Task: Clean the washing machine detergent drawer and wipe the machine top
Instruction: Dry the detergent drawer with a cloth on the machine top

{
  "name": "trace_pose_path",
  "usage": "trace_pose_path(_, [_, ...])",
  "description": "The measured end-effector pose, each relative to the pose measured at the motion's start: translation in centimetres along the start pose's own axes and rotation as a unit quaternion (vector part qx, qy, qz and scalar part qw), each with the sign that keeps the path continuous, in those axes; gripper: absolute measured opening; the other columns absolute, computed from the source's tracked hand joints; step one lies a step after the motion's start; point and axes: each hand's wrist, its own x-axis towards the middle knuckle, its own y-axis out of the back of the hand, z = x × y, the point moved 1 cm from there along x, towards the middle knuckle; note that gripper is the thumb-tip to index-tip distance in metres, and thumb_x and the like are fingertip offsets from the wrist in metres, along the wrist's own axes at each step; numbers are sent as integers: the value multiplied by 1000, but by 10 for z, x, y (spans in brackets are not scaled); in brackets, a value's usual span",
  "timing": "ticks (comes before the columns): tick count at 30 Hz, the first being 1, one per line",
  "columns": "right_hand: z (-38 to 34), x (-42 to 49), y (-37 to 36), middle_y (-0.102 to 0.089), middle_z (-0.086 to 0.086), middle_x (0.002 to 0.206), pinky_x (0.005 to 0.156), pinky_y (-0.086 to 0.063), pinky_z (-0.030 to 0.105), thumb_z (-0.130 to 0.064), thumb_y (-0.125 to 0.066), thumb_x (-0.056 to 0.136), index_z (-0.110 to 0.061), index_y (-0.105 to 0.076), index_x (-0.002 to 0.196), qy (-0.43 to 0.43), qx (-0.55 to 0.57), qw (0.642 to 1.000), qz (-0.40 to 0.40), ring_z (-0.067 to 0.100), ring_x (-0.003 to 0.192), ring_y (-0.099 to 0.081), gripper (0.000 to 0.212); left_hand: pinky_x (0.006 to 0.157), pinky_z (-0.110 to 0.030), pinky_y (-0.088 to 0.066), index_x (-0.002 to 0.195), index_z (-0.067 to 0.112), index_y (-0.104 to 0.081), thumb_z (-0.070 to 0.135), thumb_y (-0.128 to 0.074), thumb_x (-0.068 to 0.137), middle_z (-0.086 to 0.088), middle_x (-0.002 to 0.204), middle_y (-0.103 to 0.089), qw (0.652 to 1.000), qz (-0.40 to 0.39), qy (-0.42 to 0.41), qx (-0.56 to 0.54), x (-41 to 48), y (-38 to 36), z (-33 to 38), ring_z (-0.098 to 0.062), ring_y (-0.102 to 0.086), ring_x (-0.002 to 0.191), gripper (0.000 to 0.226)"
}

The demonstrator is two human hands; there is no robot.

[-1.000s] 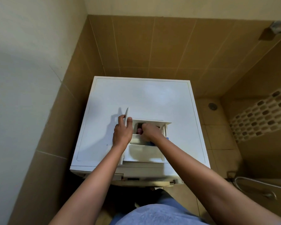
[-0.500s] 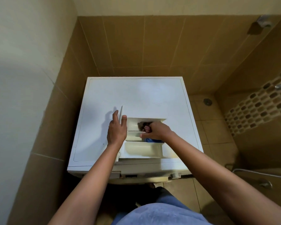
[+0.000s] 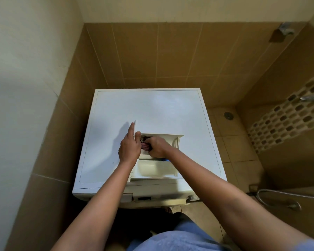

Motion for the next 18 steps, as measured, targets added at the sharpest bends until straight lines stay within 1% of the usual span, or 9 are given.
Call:
trace_pose_path(2, [17, -9, 1, -61, 11, 82, 64, -34, 25, -5, -57, 81, -9, -61, 80, -18, 28, 999, 7, 26, 78, -54, 6, 92, -45, -45, 153, 36, -17, 42, -28, 104, -3, 147, -47, 999, 4, 12, 39, 0, 1, -1, -33, -49, 126, 50])
trace_pose_path(3, [27, -14, 2, -60, 10, 81, 65, -37, 26, -11, -59, 82, -12, -57, 74, -45, 19, 999, 3, 26, 77, -54, 8, 93, -47, -45, 153, 37, -16, 43, -27, 104, -2, 148, -45, 998, 7, 17, 56, -1, 1, -1, -34, -48, 126, 50])
trace_pose_path(6, [52, -24, 2, -54, 2, 71, 63, -39, 27, -39, -63, 81, -17, -42, 58, -145, -16, 989, -15, 22, 74, -53, 39, 94, -49, -47, 153, 37, -15, 42, -30, 104, -2, 145, -49, 998, 17, 0, 66, -3, -1, 0, -33, -50, 124, 52])
trace_pose_path(8, [47, -24, 4, -46, -2, 65, 59, -36, 28, -47, -67, 77, -17, -35, 59, -173, 12, 984, -50, 21, 72, -47, 47, 89, -48, -50, 153, 37, -15, 41, -31, 104, -7, 128, -61, 998, 17, -18, 64, -2, -4, -1, -33, -56, 114, 52])
trace_pose_path(10, [34, -19, 6, -43, -2, 64, 58, -35, 28, -42, -71, 75, -17, -37, 62, -195, 43, 978, -67, 21, 73, -47, 45, 83, -47, -52, 153, 37, -15, 42, -30, 103, -10, 107, -66, 997, 18, -22, 68, 1, -6, -3, -32, -59, 103, 52])
trace_pose_path(11, [29, -16, 6, -43, -2, 64, 59, -36, 27, -35, -71, 76, -16, -39, 62, -197, 42, 978, -60, 21, 74, -48, 40, 81, -46, -52, 153, 37, -16, 43, -29, 103, -10, 103, -66, 997, 19, -21, 68, 1, -7, -4, -32, -60, 100, 52])
trace_pose_path(14, [18, -10, 2, -48, -1, 67, 63, -38, 27, -14, -61, 81, -15, -41, 65, -174, 0, 984, -19, 25, 79, -53, 25, 79, -46, -53, 153, 38, -16, 43, -28, 103, -10, 98, -66, 999, 11, -16, 42, 3, -8, -5, -33, -60, 96, 51])
trace_pose_path(16, [11, -9, -1, -60, 7, 83, 66, -39, 27, -10, -55, 83, -11, -46, 74, -153, -18, 988, 2, 29, 87, -57, 13, 79, -46, -52, 152, 39, -16, 43, -27, 103, -10, 99, -66, 1000, 5, -18, 23, 3, -10, -6, -34, -60, 96, 51])
trace_pose_path(18, [2, -6, -5, -64, 14, 96, 67, -39, 27, -10, -56, 82, -11, -48, 81, -120, -14, 992, 24, 31, 93, -59, 8, 81, -48, -52, 152, 41, -16, 44, -27, 103, -10, 103, -66, 1000, 3, -17, 12, 4, -10, -7, -35, -59, 98, 50])
